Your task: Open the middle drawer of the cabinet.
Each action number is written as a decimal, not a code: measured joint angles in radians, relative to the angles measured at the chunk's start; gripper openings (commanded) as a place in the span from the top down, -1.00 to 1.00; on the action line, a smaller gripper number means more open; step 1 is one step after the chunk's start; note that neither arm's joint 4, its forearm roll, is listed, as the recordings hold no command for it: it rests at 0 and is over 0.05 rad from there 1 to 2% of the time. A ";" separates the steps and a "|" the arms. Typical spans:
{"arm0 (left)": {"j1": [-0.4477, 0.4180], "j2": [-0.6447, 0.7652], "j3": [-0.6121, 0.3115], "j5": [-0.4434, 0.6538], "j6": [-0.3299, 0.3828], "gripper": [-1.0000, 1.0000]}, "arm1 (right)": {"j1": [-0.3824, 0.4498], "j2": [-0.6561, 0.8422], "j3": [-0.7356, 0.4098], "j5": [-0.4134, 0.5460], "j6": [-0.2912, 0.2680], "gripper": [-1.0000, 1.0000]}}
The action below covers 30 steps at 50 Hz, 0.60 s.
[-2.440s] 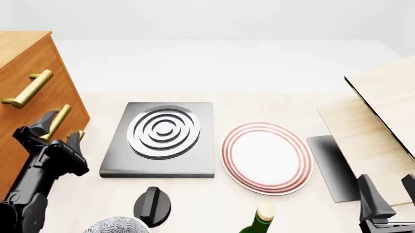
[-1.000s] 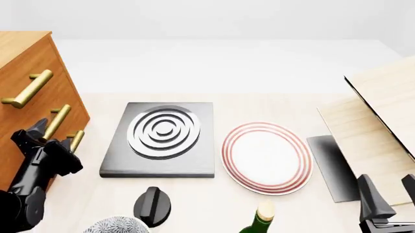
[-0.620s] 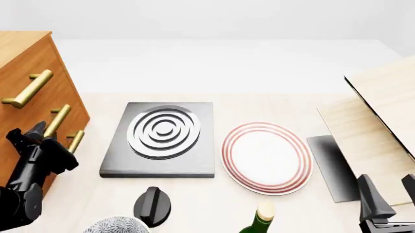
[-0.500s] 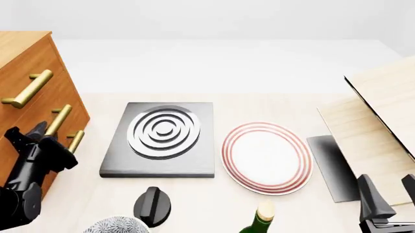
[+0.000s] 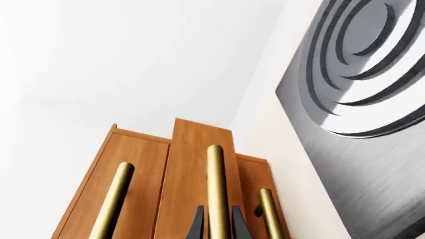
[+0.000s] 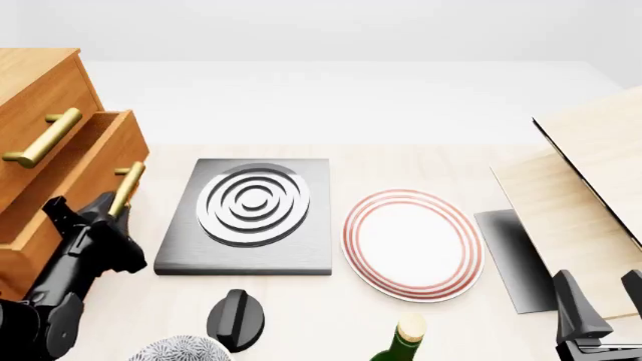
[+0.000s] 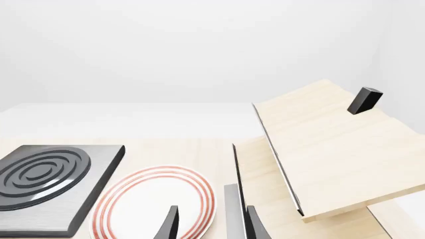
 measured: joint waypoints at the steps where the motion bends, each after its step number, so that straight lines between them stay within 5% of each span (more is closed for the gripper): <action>1: -0.006 -0.005 0.004 0.001 0.000 1.00 | 0.000 0.000 0.000 0.000 0.000 -1.00; 30: -0.094 -0.081 0.074 0.014 0.003 1.00 | 0.000 0.000 0.000 0.000 0.000 -1.00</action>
